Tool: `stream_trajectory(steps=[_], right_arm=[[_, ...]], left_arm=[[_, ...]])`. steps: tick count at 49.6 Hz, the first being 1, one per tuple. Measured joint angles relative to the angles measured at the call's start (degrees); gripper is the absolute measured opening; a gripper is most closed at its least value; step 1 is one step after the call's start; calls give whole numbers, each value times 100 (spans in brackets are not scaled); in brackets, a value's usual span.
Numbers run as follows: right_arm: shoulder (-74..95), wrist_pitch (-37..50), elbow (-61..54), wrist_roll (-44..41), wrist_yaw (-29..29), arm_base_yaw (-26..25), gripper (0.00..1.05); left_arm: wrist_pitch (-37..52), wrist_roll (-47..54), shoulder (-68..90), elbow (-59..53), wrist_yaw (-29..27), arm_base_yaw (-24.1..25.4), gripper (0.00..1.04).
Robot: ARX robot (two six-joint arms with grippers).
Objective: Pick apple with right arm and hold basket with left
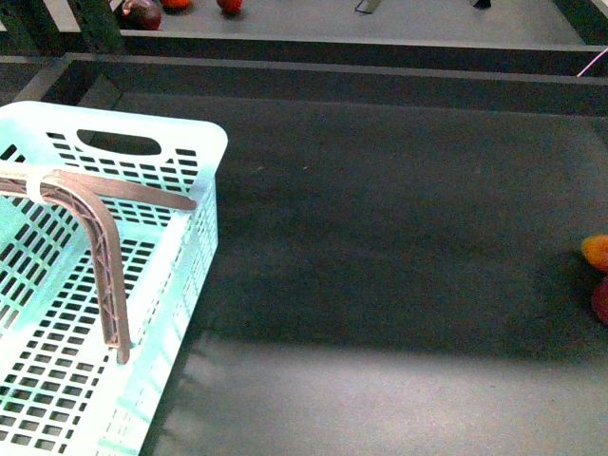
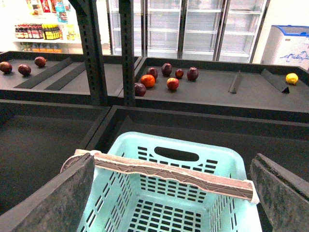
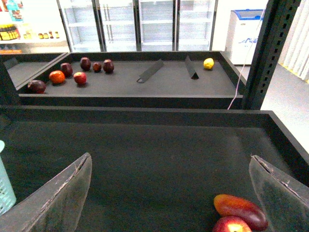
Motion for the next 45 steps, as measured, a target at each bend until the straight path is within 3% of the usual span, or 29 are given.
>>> stream_trajectory(steps=[24, 30, 33, 39, 45], right_arm=[[0, 0, 0, 0, 0, 0, 96], [-2, 0, 0, 0, -15, 0, 96], [-4, 0, 0, 0, -7, 0, 96], [-4, 0, 0, 0, 0, 0, 96], [-4, 0, 0, 0, -2, 0, 96]], left_arm=[[-13, -28, 11, 4, 48, 7, 98], [-2133, -1449, 1493, 887, 2549, 791, 98], [-2234, -2074, 2044, 1034, 3115, 975, 98], [-1464, -3322, 3202, 1473, 3526, 1427, 98], [-726, -4520, 4605, 1884, 3390, 1626, 98]])
